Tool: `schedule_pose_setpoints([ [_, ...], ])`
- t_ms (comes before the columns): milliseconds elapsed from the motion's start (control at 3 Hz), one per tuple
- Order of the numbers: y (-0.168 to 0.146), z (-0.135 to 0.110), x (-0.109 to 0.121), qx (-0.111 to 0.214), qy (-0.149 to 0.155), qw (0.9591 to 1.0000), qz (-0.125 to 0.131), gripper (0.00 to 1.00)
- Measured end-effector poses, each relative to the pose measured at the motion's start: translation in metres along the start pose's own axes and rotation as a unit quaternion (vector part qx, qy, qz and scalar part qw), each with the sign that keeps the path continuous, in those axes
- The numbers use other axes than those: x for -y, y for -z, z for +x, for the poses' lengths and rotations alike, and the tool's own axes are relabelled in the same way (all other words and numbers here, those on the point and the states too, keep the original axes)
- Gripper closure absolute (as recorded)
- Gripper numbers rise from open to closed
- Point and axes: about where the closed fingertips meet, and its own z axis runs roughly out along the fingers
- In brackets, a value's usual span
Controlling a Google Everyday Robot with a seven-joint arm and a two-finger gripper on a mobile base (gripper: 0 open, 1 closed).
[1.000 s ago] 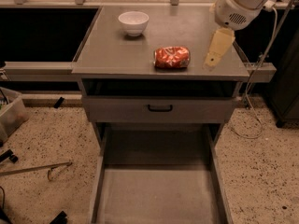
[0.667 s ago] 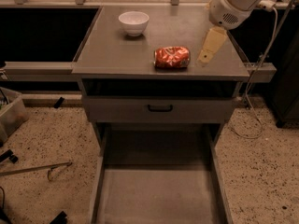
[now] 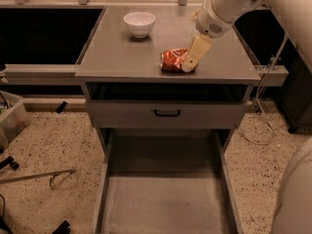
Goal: Place coke can into middle drawer
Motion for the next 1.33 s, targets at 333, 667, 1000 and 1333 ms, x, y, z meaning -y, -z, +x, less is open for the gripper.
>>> schedule_pose_setpoints([
  [333, -0.027, -0.014, -0.004, 0.024, 0.005, 0.9995, -0.020, 0.00],
  [667, -0.027, -0.014, -0.004, 0.024, 0.005, 0.9995, -0.020, 0.00],
  [1000, -0.039, -0.007, 0.004, 0.030, -0.009, 0.9993, -0.021, 0.00],
  [1333, -0.053, 0.009, 0.010, 0.030, -0.033, 0.9987, -0.027, 0.00],
])
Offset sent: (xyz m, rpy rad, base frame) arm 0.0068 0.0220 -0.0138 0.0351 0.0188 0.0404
